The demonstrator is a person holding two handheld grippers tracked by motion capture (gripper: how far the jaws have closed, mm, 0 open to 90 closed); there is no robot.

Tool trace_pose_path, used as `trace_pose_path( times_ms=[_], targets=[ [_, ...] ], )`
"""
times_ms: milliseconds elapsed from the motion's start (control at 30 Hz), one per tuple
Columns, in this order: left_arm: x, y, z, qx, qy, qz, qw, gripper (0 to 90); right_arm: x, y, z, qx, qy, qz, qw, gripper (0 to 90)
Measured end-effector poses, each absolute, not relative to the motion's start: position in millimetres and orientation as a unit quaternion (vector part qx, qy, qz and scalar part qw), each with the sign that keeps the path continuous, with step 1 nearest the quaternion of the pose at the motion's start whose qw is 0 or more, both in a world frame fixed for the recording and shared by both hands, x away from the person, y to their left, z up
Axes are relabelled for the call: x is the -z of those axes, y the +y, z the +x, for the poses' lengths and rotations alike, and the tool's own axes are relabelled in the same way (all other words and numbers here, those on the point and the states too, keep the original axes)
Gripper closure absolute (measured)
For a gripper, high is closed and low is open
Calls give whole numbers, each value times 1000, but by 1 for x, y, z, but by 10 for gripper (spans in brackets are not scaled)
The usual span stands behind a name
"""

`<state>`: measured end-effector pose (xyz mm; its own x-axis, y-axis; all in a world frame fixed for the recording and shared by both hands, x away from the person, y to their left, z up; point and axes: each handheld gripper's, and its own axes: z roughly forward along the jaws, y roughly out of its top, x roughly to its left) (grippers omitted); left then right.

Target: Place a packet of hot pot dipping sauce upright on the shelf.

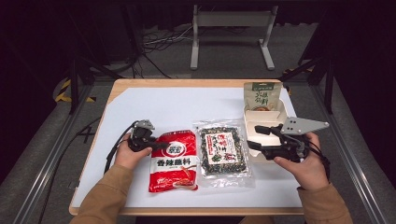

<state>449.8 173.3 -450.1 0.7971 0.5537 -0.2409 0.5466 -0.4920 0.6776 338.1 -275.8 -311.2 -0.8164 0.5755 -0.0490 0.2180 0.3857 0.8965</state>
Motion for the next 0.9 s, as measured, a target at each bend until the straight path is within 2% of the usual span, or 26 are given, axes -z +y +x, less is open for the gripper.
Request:
trace_pose_path(
  times_ms=[100, 267, 567, 900],
  targets=[
    [450, 174, 451, -3, 321, 865, 386, 832, 311, -276, 338, -497, 813, 245, 179, 427],
    [449, 176, 451, 5, 322, 862, 392, 876, 311, -276, 338, -497, 813, 243, 181, 430],
    [433, 184, 446, 11, 316, 855, 412, 885, 311, -277, 338, -497, 813, 242, 184, 446],
    [397, 197, 433, 19, 293, 837, 462, 885, 309, -276, 337, -500, 812, 240, 179, 462]
  ],
)
